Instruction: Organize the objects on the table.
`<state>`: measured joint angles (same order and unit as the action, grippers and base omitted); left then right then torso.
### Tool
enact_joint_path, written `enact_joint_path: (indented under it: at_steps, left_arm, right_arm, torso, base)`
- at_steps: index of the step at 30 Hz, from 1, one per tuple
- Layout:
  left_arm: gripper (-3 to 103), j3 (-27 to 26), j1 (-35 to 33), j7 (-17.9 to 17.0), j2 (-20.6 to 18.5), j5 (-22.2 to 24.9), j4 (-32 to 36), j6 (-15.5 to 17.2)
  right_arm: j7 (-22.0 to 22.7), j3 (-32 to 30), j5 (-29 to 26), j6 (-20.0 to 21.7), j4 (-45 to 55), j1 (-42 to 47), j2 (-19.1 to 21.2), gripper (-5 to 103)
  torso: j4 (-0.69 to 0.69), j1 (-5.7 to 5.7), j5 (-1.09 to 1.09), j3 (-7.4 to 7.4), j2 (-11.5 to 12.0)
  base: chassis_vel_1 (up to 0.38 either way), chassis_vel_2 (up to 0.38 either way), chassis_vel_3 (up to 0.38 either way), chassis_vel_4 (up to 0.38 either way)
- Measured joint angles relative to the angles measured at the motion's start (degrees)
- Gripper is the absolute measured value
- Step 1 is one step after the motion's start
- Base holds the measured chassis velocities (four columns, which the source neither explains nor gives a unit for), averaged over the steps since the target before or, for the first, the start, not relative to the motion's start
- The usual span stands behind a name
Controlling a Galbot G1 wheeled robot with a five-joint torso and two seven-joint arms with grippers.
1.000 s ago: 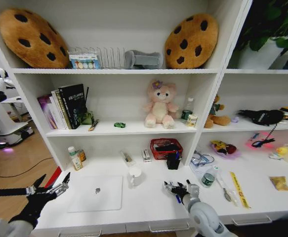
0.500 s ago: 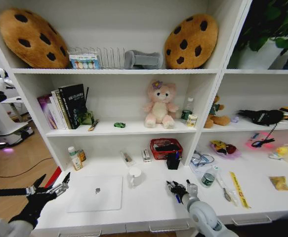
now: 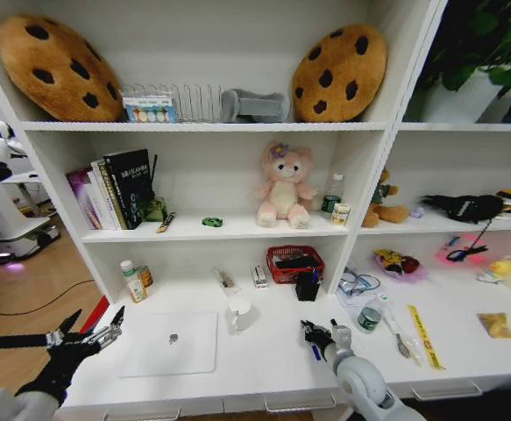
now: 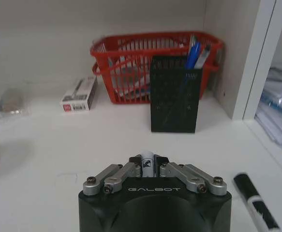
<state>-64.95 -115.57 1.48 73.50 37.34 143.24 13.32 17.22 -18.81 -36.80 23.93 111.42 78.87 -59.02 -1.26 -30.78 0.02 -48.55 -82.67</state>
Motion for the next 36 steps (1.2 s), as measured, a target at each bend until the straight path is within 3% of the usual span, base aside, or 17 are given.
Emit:
enact_joint_path:
  at_steps: [2, 3, 4, 8, 17, 36]
  left_arm:
    - [100, 0.0, 0.0, 0.0, 0.0, 0.0, 0.0, 0.0]
    - [100, 0.0, 0.0, 0.0, 0.0, 0.0, 0.0, 0.0]
    - [100, 0.0, 0.0, 0.0, 0.0, 0.0, 0.0, 0.0]
    - [100, 0.01, 0.0, 0.0, 0.0, 0.0, 0.0, 0.0]
    - [100, 0.0, 0.0, 0.0, 0.0, 0.0, 0.0, 0.0]
    - [100, 0.0, 0.0, 0.0, 0.0, 0.0, 0.0, 0.0]
  right_arm:
    - [-1.16, -0.42, 1.61, -1.68, 0.75, -0.03, 0.19, 13]
    - [-5.49, -1.18, 6.92, -9.52, 2.3, -1.76, 1.65, 13]
    - [-6.83, -1.41, 7.88, -11.98, 1.72, -3.77, 2.27, 13]
    - [-9.03, -1.08, 7.78, -14.76, -1.77, -8.81, 3.06, 13]
    - [-10.11, 3.03, 7.08, -16.96, -11.85, -21.56, 2.13, 13]
    - [-9.22, 5.23, 8.14, -20.92, -25.41, -30.63, -4.78, 13]
  torso:
    - [0.0, 0.0, -0.01, 0.0, 0.0]
    - [0.0, 0.0, -0.02, 0.0, 0.0]
    - [0.01, 0.0, -0.02, 0.0, 0.0]
    - [-0.01, 0.0, -0.02, 0.0, 0.01]
    - [0.0, -0.02, -0.01, -0.01, 0.01]
    - [0.01, -0.01, -0.02, 0.0, 0.01]
  base:
    - [0.0, 0.0, 0.0, 0.0]
    - [0.0, 0.0, 0.0, 0.0]
    - [0.0, 0.0, 0.0, 0.0]
    - [0.0, 0.0, 0.0, 0.0]
    - [0.0, 0.0, 0.0, 0.0]
    - [0.0, 0.0, 0.0, 0.0]
